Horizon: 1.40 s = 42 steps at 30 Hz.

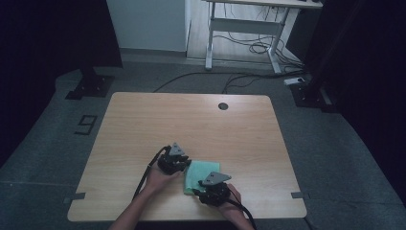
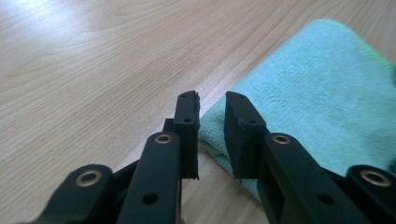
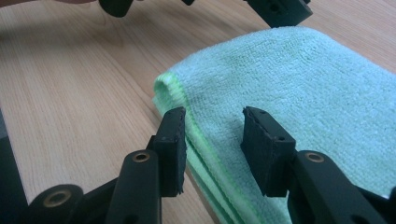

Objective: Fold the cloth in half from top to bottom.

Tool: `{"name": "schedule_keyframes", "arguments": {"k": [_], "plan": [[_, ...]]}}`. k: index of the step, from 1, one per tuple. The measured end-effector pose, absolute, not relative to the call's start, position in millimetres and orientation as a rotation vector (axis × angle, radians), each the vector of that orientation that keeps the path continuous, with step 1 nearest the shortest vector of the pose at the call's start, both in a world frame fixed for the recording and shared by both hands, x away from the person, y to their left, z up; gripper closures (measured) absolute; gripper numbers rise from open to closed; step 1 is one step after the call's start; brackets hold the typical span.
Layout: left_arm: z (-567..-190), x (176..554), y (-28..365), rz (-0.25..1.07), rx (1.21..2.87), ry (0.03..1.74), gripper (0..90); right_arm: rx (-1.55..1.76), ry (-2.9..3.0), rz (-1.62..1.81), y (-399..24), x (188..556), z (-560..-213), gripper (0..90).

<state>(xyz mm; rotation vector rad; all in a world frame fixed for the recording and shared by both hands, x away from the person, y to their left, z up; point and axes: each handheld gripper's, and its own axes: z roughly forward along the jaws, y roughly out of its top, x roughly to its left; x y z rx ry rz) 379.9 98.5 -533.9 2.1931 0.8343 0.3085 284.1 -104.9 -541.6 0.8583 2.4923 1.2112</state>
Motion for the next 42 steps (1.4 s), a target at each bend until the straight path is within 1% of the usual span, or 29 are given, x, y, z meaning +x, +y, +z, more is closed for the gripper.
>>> {"name": "schedule_keyframes", "arguments": {"k": [5, 8, 12, 15, 18, 21, 23, 25, 27, 29, 32, 33, 36, 42], "plan": [[-533.2, 384.6, 102.8, 0.263, 2.169, 0.863, 77.0, 0.862, 2.499, 1.211, -106.1, 285.7, -542.5, 59.4], [-526.0, 379.3, 106.3, 0.203, 2.153, 0.850, 72.3, 0.867, 2.498, 1.215, -107.0, 286.2, -541.8, 59.1], [-525.3, 372.6, 101.0, 0.213, 2.206, 0.832, 67.2, 0.866, 2.498, 1.216, -106.7, 286.0, -541.5, 58.4], [-530.8, 372.2, 96.4, 0.225, 2.224, 0.844, 67.1, 0.873, 2.495, 1.222, -107.3, 285.0, -541.4, 58.3], [-534.5, 373.5, 94.1, 0.243, 2.235, 0.841, 72.8, 0.866, 2.496, 1.217, -107.3, 284.2, -541.8, 58.4], [-535.0, 376.6, 98.6, 0.228, 2.240, 0.808, 83.4, 0.866, 2.503, 1.209, -108.1, 284.7, -542.4, 60.1], [-534.7, 380.1, 102.7, 0.199, 2.224, 0.809, 86.0, 0.861, 2.507, 1.200, -108.6, 285.0, -543.5, 60.8], [-534.1, 383.4, 105.3, 0.172, 2.223, 0.805, 86.7, 0.862, 2.506, 1.199, -108.9, 285.1, -543.7, 61.1], [-533.2, 386.1, 107.9, 0.172, 2.213, 0.819, 85.9, 0.856, 2.502, 1.191, -108.8, 284.5, -544.1, 61.1], [-533.1, 387.1, 109.1, 0.163, 2.209, 0.828, 83.2, 0.853, 2.502, 1.188, -108.6, 283.7, -544.5, 60.5], [-528.1, 385.9, 111.4, 0.180, 2.191, 0.828, 73.5, 0.852, 2.512, 1.204, -108.8, 284.0, -543.4, 58.2], [-525.1, 385.1, 113.0, 0.196, 2.173, 0.830, 71.8, 0.859, 2.514, 1.224, -109.5, 284.3, -542.1, 57.7], [-516.8, 385.2, 114.9, 0.214, 2.144, 0.829, 70.3, 0.894, 2.468, 1.310, -114.1, 286.0, -534.7, 57.8], [-518.2, 393.3, 100.5, 0.221, 2.190, 0.815, 70.4, 0.957, 2.386, 1.333, -107.8, 303.1, -523.7, 57.2]]}}
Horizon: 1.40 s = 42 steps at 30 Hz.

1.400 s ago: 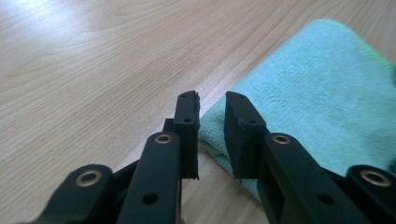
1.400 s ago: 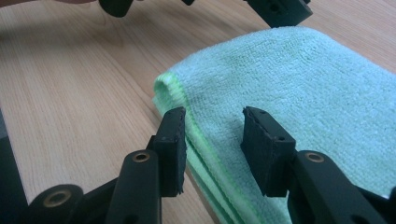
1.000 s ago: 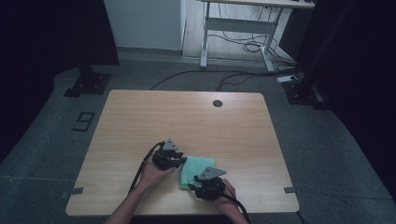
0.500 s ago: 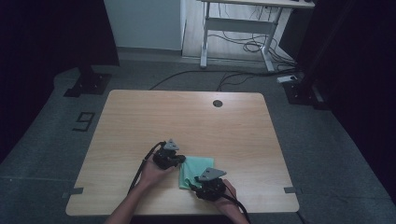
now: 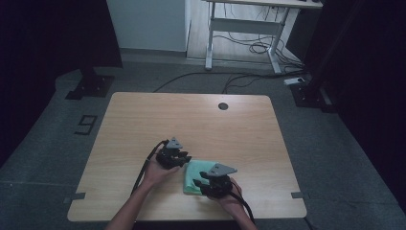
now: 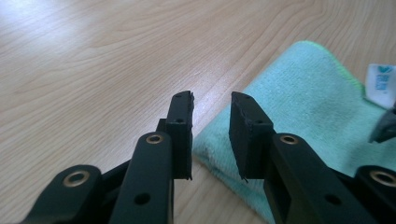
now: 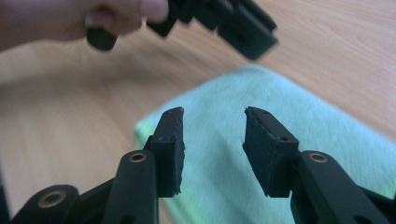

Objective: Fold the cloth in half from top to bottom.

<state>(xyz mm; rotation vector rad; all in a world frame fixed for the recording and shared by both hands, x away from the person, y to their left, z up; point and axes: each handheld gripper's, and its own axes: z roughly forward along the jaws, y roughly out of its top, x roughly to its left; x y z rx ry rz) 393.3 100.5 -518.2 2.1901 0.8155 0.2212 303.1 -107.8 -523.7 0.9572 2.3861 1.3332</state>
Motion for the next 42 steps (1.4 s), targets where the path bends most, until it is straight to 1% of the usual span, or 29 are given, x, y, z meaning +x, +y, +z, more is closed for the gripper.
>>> {"name": "schedule_keyframes", "arguments": {"k": [5, 9, 13, 17, 24, 28, 31, 35, 38, 42], "plan": [[-526.4, 397.6, 93.4, 0.207, 2.227, 0.817, 71.4, 0.940, 2.429, 1.266, -84.0, 313.9, -528.4, 53.4], [-530.8, 397.5, 92.6, 0.209, 2.250, 0.810, 73.0, 0.880, 2.480, 1.173, -71.7, 304.4, -538.5, 51.0], [-534.6, 396.2, 91.2, 0.215, 2.257, 0.809, 73.5, 0.872, 2.460, 1.142, -73.9, 291.1, -543.9, 49.6], [-537.2, 396.3, 91.3, 0.216, 2.246, 0.818, 73.8, 0.859, 2.466, 1.136, -79.1, 285.6, -547.6, 48.3], [-539.4, 400.6, 93.2, 0.201, 2.224, 0.834, 73.2, 0.865, 2.465, 1.175, -82.4, 289.1, -549.9, 49.1], [-535.4, 400.1, 92.9, 0.220, 2.225, 0.835, 72.4, 0.890, 2.470, 1.213, -84.3, 293.1, -549.6, 48.2], [-527.0, 393.6, 97.3, 0.232, 2.192, 0.827, 70.6, 0.916, 2.460, 1.299, -93.3, 290.2, -545.9, 48.0], [-514.8, 379.9, 103.7, 0.240, 2.156, 0.805, 68.4, 0.941, 2.385, 1.364, -117.5, 282.1, -535.3, 48.3], [-510.2, 366.5, 105.0, 0.231, 2.144, 0.774, 67.2, 0.969, 2.353, 1.342, -134.7, 280.3, -530.7, 48.5], [-511.5, 346.2, 103.0, 0.207, 2.157, 0.730, 66.3, 1.003, 2.362, 1.268, -146.3, 280.5, -534.7, 48.6]]}}
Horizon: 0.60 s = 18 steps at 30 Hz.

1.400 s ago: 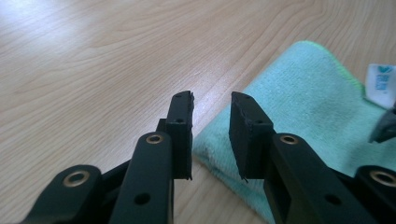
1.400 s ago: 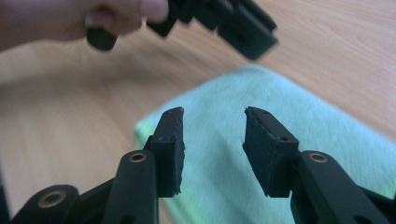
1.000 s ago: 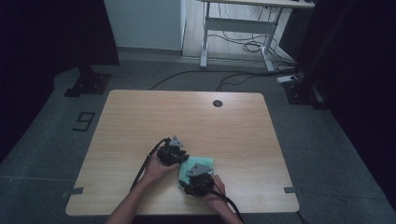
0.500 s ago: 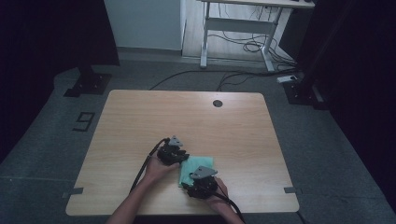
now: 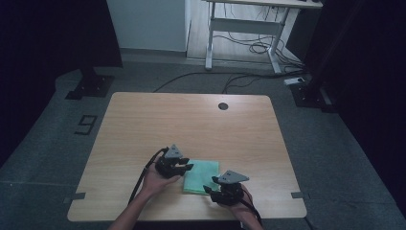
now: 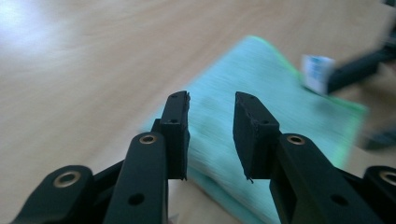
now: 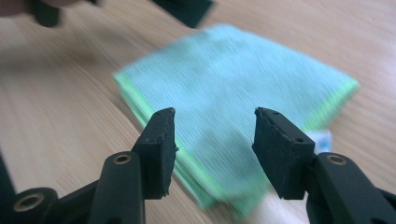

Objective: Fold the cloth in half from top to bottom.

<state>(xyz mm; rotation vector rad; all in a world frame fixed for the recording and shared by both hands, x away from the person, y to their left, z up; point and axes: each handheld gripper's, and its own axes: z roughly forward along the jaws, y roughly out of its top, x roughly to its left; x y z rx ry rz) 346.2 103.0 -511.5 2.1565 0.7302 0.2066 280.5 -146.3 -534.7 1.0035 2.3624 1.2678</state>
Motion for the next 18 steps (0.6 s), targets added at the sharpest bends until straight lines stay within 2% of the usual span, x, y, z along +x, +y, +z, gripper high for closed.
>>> {"name": "schedule_keyframes", "arguments": {"k": [6, 8, 18], "plan": [[-521.2, 323.2, 98.7, 0.158, 2.201, 0.698, 61.4, 1.007, 2.380, 1.186, -149.6, 281.6, -542.4, 47.9], [-525.4, 320.2, 95.0, 0.193, 2.236, 0.693, 60.8, 1.007, 2.391, 1.159, -148.1, 283.5, -545.5, 47.6], [-537.2, 342.7, 93.6, 0.218, 2.242, 0.765, 62.1, 1.050, 2.389, 1.146, -143.7, 303.4, -549.4, 47.3]]}}
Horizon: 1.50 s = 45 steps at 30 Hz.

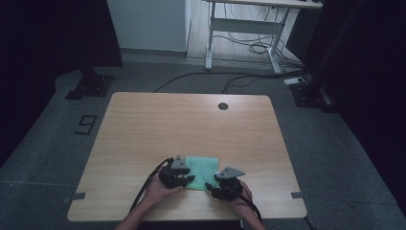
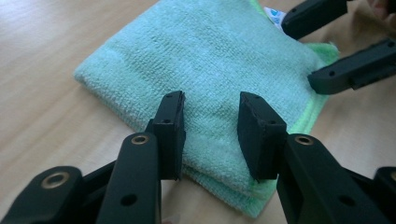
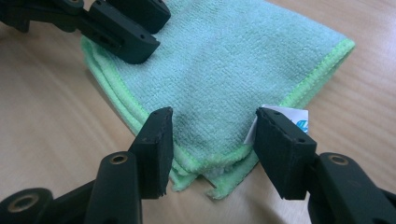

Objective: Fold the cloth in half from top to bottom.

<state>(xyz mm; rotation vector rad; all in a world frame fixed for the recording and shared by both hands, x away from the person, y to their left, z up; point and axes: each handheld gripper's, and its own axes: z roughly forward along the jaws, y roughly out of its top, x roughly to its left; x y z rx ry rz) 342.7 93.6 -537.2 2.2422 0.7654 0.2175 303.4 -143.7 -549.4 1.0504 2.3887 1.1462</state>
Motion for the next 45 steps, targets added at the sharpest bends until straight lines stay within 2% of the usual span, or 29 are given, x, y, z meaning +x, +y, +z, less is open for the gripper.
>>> {"name": "schedule_keyframes", "arguments": {"k": [16, 19, 24, 34, 45], "plan": [[-537.3, 385.4, 90.1, 0.287, 2.211, 0.854, 62.4, 1.130, 2.305, 1.148, -138.0, 347.5, -552.1, 47.7], [-533.9, 388.1, 91.3, 0.278, 2.176, 0.883, 58.0, 1.128, 2.281, 1.146, -136.9, 350.4, -551.6, 47.2], [-520.1, 379.5, 98.6, 0.325, 2.121, 0.887, 49.6, 1.110, 2.226, 1.204, -140.8, 345.8, -546.5, 46.1], [-501.5, 347.3, 116.5, 0.340, 2.050, 0.876, 45.3, 1.066, 2.173, 1.303, -150.8, 326.5, -527.2, 44.6], [-509.8, 320.5, 140.4, 0.341, 2.047, 0.903, 44.0, 1.037, 2.162, 1.327, -169.6, 303.8, -524.2, 43.9]]}}
